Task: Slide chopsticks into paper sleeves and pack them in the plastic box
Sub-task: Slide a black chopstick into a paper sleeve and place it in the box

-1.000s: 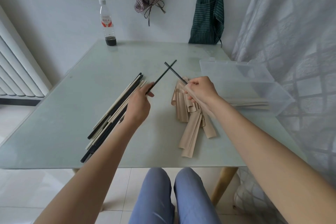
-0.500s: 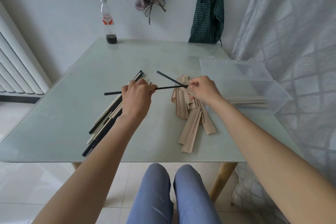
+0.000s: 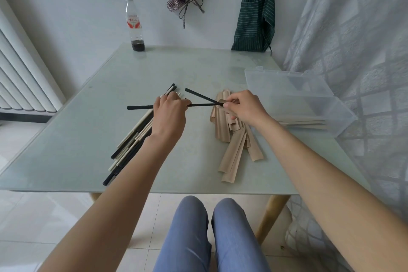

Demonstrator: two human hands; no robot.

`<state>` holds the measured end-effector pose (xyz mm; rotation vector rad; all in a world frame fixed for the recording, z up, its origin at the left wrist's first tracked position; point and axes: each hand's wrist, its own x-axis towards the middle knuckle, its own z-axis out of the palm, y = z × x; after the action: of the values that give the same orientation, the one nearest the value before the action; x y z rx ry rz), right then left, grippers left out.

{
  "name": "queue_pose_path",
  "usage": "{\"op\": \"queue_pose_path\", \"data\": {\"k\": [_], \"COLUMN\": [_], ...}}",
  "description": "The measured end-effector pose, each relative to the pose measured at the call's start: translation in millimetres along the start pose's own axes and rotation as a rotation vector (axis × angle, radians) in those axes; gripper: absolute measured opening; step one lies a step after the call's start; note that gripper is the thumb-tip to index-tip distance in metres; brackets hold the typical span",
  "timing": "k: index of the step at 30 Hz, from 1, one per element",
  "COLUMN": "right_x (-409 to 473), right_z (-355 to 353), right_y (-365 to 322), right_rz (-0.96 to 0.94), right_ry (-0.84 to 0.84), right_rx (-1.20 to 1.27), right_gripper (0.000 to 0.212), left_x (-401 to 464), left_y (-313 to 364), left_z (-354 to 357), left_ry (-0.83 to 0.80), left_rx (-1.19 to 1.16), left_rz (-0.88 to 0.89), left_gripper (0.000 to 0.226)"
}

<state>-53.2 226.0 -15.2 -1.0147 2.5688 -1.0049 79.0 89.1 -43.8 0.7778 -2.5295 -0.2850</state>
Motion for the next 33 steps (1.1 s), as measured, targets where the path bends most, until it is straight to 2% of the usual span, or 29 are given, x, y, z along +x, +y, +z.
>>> {"op": "queue_pose_path", "data": {"k": [6, 9, 14, 33], "right_x": [-3, -4, -5, -3], "right_z": [0, 1, -7, -11], "right_y": [-2, -6, 1, -2], "right_rz": [-0.025, -0.04, -0.055, -0.115], "right_ry": [-0.009, -0.041, -0.027, -0.168], "right_rx": [0.033, 0.042, 0.023, 0.074], "right_gripper": [0.01, 0.013, 0.014, 0.015], "left_x": [3, 2, 3, 4], "left_y": [11, 21, 7, 10], "left_z": [-1, 0, 0, 0], "left_ry": [-0.069, -0.022, 0.053, 0.154], "left_rx": [-0.063, -0.008, 0.021, -0.064], "left_rz": [0.062, 0.14, 0.072, 0.16], "left_gripper": [0.022, 0.025, 0.024, 0.013]}}
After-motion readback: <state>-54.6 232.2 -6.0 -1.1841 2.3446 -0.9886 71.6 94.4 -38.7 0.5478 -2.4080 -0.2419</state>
